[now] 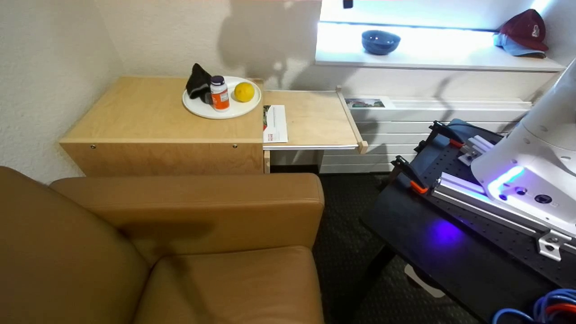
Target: Pick the bottle and put it on the windowsill
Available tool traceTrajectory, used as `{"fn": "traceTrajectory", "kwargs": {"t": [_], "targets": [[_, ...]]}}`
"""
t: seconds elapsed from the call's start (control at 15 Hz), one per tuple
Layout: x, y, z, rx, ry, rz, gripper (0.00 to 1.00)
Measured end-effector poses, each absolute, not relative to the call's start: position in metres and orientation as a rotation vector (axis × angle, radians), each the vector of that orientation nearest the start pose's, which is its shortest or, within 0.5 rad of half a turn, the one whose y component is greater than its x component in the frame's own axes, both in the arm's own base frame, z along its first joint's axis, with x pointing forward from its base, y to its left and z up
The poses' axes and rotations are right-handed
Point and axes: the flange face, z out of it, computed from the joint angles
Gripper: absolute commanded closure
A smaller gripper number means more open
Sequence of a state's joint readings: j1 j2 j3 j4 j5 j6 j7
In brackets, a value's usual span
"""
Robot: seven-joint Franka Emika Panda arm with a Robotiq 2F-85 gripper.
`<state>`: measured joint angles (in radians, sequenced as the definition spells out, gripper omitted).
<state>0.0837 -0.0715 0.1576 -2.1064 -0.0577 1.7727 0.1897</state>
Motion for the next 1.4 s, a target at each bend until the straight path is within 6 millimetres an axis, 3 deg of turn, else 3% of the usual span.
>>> {"fn": "traceTrajectory", "kwargs": {"t": [0.13,0.27,0.6,0.8,1.07,1.2,1.4], "targets": [[0.503,0.144,0.399,-3.248,-0.092,0.436,0.0],[0.518,0.158,0.381,-3.236,-0.108,0.475,0.0],[0.526,0.158,0.384,-3.233,-0.099,0.46,0.0],[0.524,0.188,0.358,-3.251,0.142,0.433,0.0],[0.556,0.244,0.293,-3.187,0.497,0.332,0.0],[0.574,0.25,0.273,-3.134,0.663,0.279,0.0],[0.59,0.24,0.265,-3.057,0.843,0.245,0.0]]}}
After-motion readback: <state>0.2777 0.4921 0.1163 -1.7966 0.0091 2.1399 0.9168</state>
